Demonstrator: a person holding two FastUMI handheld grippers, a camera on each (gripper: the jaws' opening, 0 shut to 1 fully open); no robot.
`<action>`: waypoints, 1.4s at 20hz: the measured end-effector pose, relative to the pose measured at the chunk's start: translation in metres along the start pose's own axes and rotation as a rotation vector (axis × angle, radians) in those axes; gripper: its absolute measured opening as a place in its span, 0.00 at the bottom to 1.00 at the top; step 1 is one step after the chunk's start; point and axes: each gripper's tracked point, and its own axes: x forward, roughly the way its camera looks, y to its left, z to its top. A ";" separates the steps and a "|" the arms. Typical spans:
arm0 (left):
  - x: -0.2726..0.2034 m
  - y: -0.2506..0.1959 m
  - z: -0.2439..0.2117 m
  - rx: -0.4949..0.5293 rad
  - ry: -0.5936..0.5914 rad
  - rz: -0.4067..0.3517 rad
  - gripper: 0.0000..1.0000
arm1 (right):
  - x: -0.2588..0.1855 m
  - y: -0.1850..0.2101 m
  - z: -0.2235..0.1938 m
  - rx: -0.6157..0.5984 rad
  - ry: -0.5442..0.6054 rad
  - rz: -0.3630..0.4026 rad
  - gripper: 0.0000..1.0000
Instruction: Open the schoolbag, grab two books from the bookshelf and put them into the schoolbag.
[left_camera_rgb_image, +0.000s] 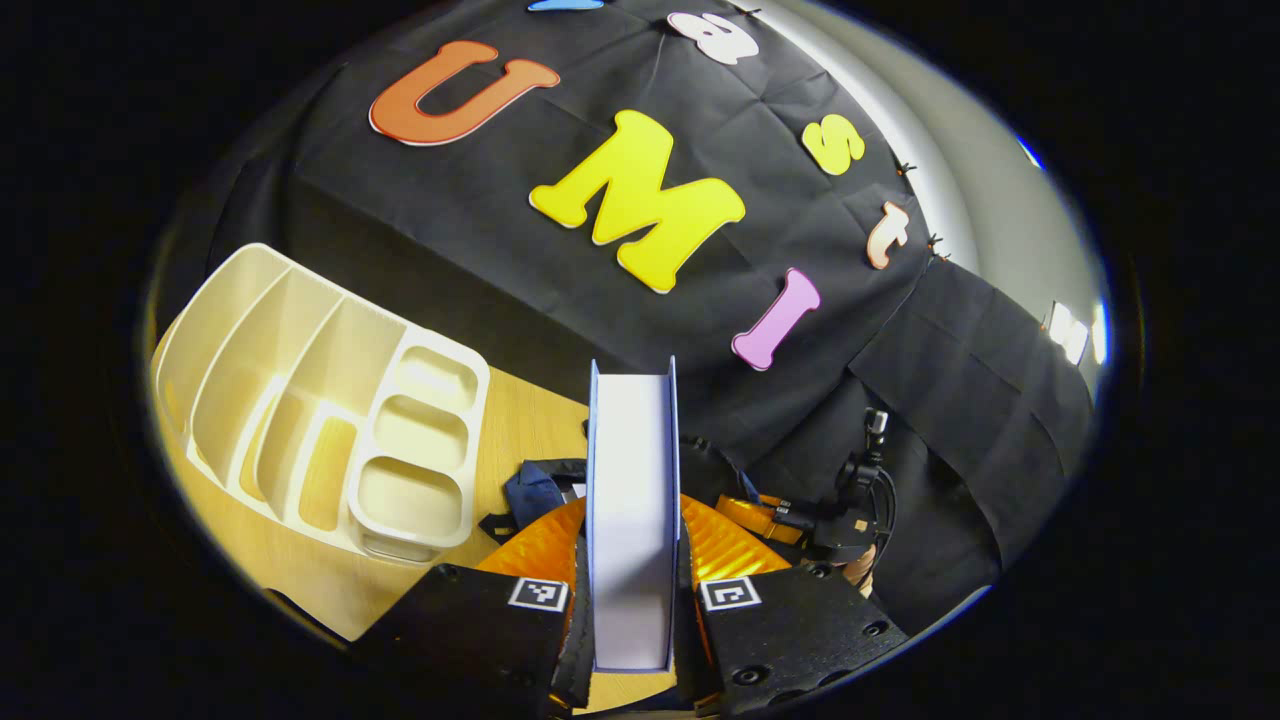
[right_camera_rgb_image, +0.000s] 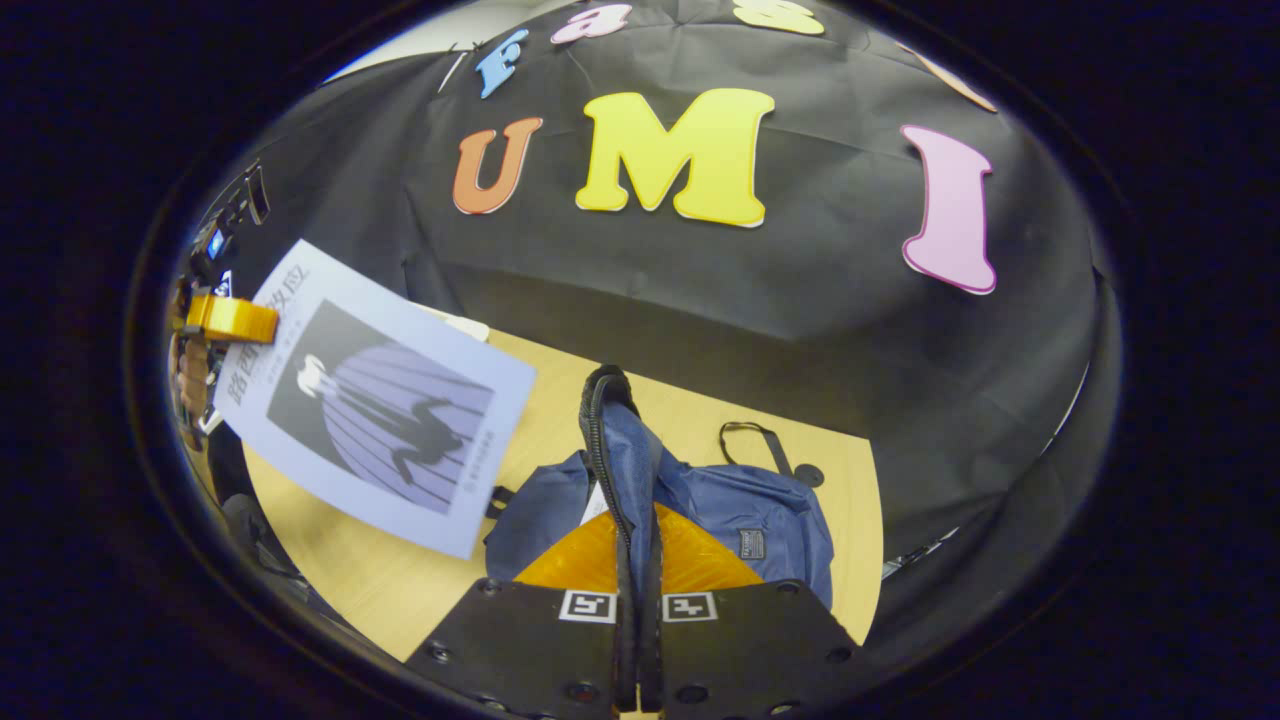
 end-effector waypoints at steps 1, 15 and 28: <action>0.013 -0.006 -0.013 -0.017 0.029 -0.023 0.34 | 0.001 0.000 0.002 0.014 -0.004 0.002 0.00; 0.164 0.018 -0.070 -0.378 0.100 0.016 0.34 | -0.005 0.020 0.044 0.093 -0.140 0.076 0.02; 0.287 0.003 -0.119 -0.576 0.158 -0.215 0.34 | 0.018 0.070 0.035 0.026 -0.076 0.145 0.02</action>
